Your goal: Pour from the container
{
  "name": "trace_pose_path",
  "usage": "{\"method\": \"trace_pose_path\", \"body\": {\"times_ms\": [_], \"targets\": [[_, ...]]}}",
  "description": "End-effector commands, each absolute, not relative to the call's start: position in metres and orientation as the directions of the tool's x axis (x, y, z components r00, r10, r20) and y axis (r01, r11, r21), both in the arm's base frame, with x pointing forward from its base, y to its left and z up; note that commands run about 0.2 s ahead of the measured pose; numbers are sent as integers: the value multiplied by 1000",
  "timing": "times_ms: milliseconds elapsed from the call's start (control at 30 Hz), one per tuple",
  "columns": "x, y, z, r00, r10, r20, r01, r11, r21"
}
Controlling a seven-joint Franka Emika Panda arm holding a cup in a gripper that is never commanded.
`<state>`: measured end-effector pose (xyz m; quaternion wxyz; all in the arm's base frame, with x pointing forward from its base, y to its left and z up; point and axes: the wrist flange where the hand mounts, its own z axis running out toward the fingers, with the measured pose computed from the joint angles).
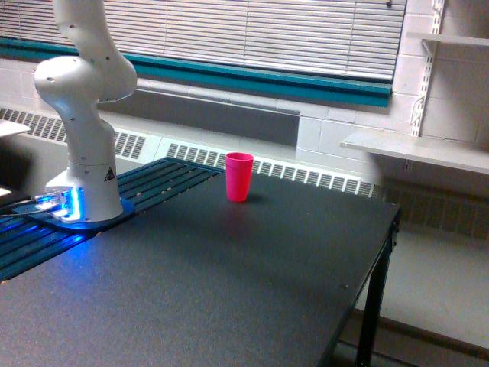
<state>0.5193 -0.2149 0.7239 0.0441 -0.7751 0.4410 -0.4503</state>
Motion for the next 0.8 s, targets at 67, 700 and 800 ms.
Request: {"method": "trace_pose_path", "body": {"times_ms": [67,700,800], "targets": [[497,-222,759,142,-719,681,-630,-596,-498],[517,-184,721,248,-695,675,-621,-649,-440],[520,-173,713,278,-685,673,-610,-667,-427]]}}
